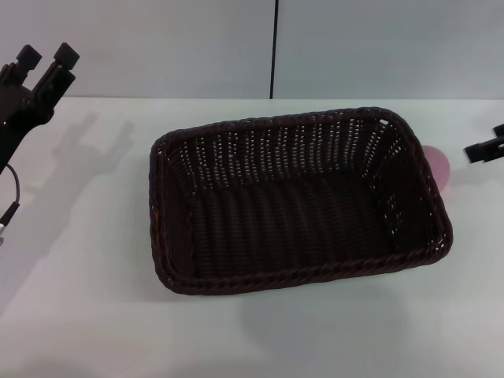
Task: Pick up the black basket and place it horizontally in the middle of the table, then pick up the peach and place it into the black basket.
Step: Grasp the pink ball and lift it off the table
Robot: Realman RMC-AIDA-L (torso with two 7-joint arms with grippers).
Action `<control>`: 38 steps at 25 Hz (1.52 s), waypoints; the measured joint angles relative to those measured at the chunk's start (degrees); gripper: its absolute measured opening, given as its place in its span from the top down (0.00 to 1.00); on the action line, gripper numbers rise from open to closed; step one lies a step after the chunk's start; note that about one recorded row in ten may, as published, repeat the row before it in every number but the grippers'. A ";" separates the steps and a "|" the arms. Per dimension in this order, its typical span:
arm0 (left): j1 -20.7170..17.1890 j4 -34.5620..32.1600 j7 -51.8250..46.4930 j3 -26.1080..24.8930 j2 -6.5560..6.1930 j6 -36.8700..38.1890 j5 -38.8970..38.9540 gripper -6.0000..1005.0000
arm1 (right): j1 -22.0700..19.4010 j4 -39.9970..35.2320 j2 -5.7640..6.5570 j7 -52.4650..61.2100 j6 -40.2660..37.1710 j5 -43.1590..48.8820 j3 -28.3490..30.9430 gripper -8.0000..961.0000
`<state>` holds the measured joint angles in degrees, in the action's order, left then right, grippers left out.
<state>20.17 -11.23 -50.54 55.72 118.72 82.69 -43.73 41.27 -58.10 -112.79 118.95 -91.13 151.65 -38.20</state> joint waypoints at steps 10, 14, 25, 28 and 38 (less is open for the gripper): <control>-0.37 0.07 -0.50 -0.16 -0.02 0.59 0.05 0.22 | 2.21 4.24 -2.75 2.22 6.21 1.85 -8.26 0.20; -0.39 0.07 -0.74 -0.07 -0.05 0.63 0.06 0.22 | 3.59 9.05 -2.91 2.30 10.12 2.05 -10.50 0.20; -0.40 0.07 -1.45 -0.34 -0.07 0.72 0.05 0.22 | 4.32 11.18 -3.51 2.51 13.21 2.03 -11.29 0.36; -0.40 0.07 -1.47 -0.36 -0.08 0.72 0.05 0.22 | 4.23 11.16 -3.54 2.52 13.24 2.00 -11.37 0.47; -0.40 0.07 -1.57 -0.54 -0.08 0.71 0.08 0.22 | 0.54 3.11 -3.58 6.24 13.09 1.98 -8.92 0.67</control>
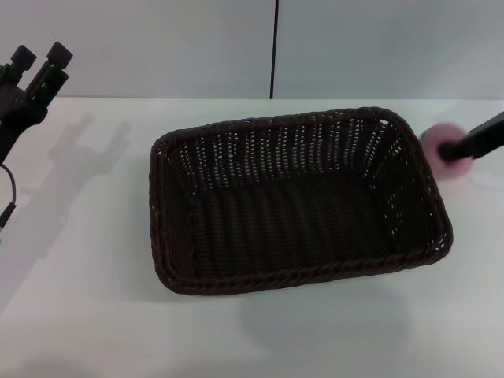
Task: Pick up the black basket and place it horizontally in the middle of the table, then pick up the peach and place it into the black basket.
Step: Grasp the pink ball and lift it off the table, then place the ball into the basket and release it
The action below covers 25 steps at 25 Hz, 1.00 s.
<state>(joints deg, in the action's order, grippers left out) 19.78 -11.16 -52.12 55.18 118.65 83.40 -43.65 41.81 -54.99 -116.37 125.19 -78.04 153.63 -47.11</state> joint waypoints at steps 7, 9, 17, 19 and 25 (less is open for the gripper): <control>-0.08 0.09 -0.01 0.00 -0.05 -0.37 0.05 0.22 | -4.80 -11.92 -1.27 0.71 -1.85 -10.11 5.17 0.70; -0.09 0.14 0.00 0.01 -0.06 -0.46 0.06 0.22 | -6.38 -14.01 -1.22 0.04 -3.81 -18.23 4.81 0.72; -0.10 0.57 0.00 0.01 -0.09 -0.39 0.31 0.22 | -6.25 -13.85 -1.06 -4.17 -13.64 -36.09 -0.52 0.79; -0.09 0.77 0.00 0.01 -0.09 -0.26 0.55 0.22 | -5.71 -12.99 -1.07 -4.48 -13.45 -36.01 -3.44 0.80; -0.13 0.88 0.00 0.01 -0.09 -0.14 0.91 0.22 | -4.22 -9.01 -1.29 -4.83 -12.13 -35.89 -5.32 0.76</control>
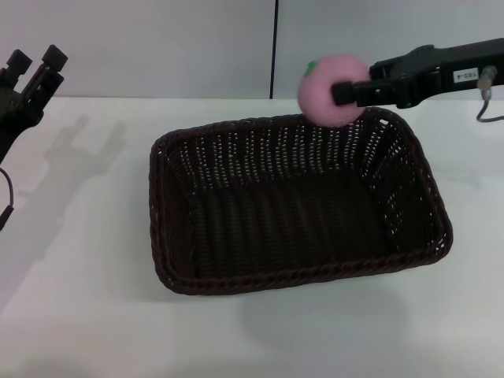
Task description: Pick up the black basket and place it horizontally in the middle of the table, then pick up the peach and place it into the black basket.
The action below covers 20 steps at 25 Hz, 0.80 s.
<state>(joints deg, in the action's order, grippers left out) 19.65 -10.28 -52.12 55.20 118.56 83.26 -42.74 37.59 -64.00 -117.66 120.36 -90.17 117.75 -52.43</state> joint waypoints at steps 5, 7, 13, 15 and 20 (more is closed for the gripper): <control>-0.04 0.00 0.00 0.00 0.00 0.01 0.04 0.22 | 0.06 0.45 0.01 -0.20 0.27 -0.02 0.27 0.60; -0.05 0.00 0.00 0.00 0.00 -0.02 0.04 0.22 | -0.16 0.46 0.02 -0.33 0.27 -0.20 0.42 0.53; -0.05 0.00 0.00 0.00 -0.01 0.06 0.04 0.22 | -0.92 0.70 -0.02 -0.95 0.27 -0.95 1.64 0.31; -0.08 0.00 -0.01 0.00 -0.04 0.06 0.09 0.22 | -1.19 0.77 -0.11 -1.26 0.30 -1.39 2.01 0.26; -0.16 0.00 -0.40 0.00 -0.06 0.23 0.53 0.22 | -2.99 1.51 -0.73 -5.45 0.57 -5.39 4.87 0.21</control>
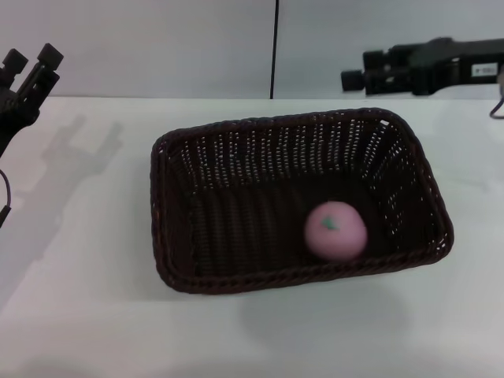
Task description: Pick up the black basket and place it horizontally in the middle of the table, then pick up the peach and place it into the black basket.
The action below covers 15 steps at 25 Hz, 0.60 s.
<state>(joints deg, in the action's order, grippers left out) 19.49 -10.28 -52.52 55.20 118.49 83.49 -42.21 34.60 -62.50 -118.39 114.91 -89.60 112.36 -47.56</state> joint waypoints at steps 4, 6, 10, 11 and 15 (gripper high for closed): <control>-0.25 0.00 -0.08 0.00 -0.04 0.20 0.26 0.22 | -3.87 6.04 -0.45 -13.55 1.27 -11.25 3.38 0.21; -0.34 0.00 -0.08 0.00 -0.06 0.22 0.42 0.22 | -5.90 12.46 -0.48 -22.89 2.60 -19.13 5.55 0.21; -0.79 -0.06 0.01 0.00 -0.15 0.29 1.40 0.22 | -8.68 28.50 -0.44 -42.10 3.73 -34.77 12.30 0.21; -0.79 -0.06 0.01 0.00 -0.15 0.29 1.40 0.22 | -9.37 32.88 -0.44 -47.84 3.55 -39.32 14.17 0.21; -1.04 -0.49 0.28 0.00 -0.20 0.29 2.59 0.22 | -11.74 44.13 -0.49 -62.34 3.13 -52.02 18.61 0.21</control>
<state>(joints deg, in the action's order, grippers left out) 18.46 -10.77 -52.23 55.19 118.30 83.78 -39.62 22.86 -18.37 -118.88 52.57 -86.48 60.34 -28.95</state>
